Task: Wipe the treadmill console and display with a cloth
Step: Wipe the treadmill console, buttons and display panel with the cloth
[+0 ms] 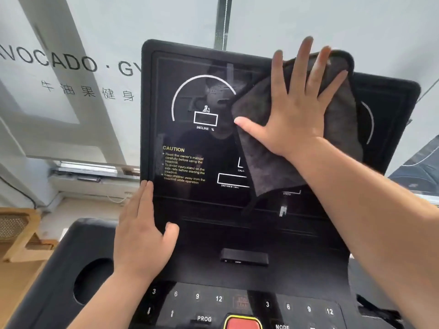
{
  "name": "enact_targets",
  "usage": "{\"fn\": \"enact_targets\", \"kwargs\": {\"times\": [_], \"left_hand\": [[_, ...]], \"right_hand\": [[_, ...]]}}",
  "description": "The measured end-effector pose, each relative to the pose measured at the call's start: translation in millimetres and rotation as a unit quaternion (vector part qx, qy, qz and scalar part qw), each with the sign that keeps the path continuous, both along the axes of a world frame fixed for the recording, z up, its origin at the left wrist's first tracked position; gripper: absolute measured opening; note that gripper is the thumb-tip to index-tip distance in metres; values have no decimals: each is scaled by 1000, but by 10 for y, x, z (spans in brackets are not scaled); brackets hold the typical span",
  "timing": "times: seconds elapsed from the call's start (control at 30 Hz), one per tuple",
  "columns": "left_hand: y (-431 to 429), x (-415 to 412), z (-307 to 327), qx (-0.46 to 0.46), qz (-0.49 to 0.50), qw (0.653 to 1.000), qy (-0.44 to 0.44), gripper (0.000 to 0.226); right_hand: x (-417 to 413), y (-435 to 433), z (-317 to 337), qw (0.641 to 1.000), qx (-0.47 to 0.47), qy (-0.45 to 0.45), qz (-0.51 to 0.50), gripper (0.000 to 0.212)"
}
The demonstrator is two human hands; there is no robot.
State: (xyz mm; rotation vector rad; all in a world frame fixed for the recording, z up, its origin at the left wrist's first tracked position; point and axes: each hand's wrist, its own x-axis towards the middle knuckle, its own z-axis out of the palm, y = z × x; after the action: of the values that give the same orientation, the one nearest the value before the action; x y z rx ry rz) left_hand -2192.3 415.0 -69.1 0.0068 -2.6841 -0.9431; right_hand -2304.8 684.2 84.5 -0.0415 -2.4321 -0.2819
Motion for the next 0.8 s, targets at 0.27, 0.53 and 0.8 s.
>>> {"fn": "enact_targets", "kwargs": {"times": [0.27,0.53,0.8], "left_hand": [[-189,-18,-89,43,-19,999,23,79],[-175,-40,-111,61,-27,997,30,71],[-453,-54,-117,212,-111,971,25,70]], "right_hand": [[-211,-941,-143,998,10,6,69,126],[319,-527,-971,983,92,-56,149,116],[-267,-757,123,1000,9,16,14,122]]}}
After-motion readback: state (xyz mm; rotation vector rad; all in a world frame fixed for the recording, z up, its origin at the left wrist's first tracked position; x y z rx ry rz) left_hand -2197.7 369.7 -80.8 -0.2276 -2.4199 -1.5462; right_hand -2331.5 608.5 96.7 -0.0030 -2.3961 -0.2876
